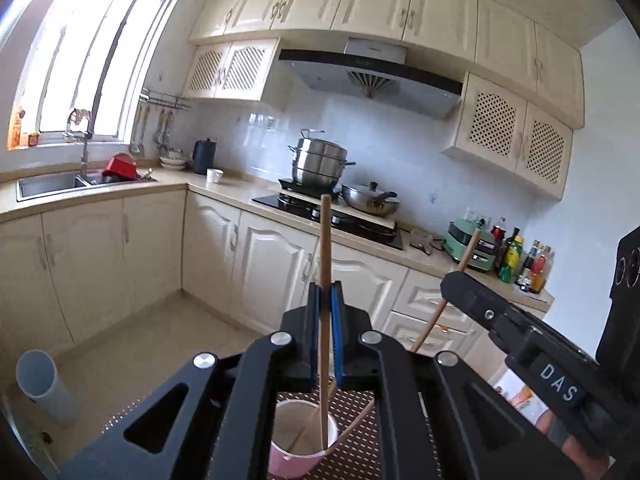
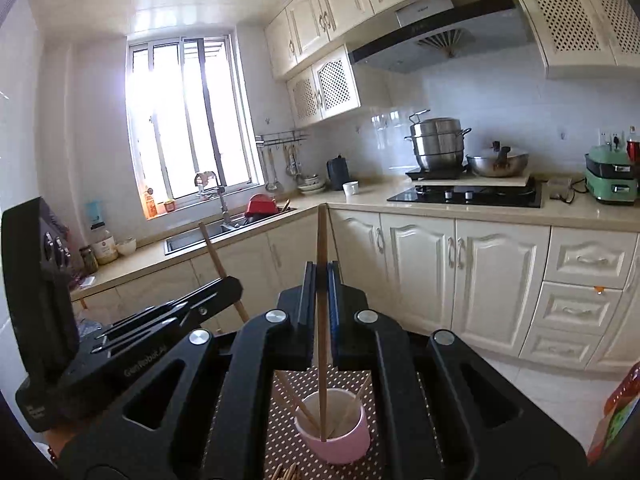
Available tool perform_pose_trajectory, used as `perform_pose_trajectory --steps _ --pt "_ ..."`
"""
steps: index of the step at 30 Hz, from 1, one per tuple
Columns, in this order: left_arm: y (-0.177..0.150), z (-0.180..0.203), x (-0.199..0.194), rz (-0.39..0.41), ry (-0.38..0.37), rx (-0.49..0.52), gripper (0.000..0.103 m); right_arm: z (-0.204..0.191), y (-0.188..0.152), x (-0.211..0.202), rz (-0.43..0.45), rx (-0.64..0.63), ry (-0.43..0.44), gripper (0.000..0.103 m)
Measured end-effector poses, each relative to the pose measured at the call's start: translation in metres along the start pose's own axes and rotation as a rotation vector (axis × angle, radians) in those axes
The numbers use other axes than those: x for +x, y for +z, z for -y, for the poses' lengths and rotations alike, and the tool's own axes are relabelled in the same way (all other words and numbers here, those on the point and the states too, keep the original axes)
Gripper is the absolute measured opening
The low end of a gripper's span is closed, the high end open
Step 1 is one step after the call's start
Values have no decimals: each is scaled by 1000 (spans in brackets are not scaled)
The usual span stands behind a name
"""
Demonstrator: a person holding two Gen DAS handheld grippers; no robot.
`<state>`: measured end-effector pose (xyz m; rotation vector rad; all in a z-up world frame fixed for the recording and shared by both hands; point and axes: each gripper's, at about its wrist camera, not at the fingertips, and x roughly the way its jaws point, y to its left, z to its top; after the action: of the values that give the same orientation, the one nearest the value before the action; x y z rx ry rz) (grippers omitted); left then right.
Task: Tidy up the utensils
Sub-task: 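Raise the left tool's chopstick into the pink cup while the right tool inserts its chopstick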
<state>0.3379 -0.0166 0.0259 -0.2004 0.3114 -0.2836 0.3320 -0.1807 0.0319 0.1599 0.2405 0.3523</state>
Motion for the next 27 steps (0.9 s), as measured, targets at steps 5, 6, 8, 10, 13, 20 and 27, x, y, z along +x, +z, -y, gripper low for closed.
perform_pose_trajectory --steps 5,6,8,10,13,20,27 --pt "-14 -9 9 7 14 13 6 5 -11 12 7 -13 -17 6" --pt "-17 -11 10 4 15 15 6 6 -13 13 6 -12 -18 6" --pt "-24 -13 14 -3 23 20 6 7 -19 17 -3 -9 -16 6" --pt "-31 -15 15 -10 23 28 6 7 -25 20 -15 -13 -9 6" --pt "-44 -17 19 -34 21 45 6 5 -34 20 -31 -22 -7 6" --pt "-67 -22 15 -60 6 67 6 5 -58 13 -68 -20 2 6" --pt "-81 -20 6 -67 -8 101 6 9 -78 11 -112 -9 6 6"
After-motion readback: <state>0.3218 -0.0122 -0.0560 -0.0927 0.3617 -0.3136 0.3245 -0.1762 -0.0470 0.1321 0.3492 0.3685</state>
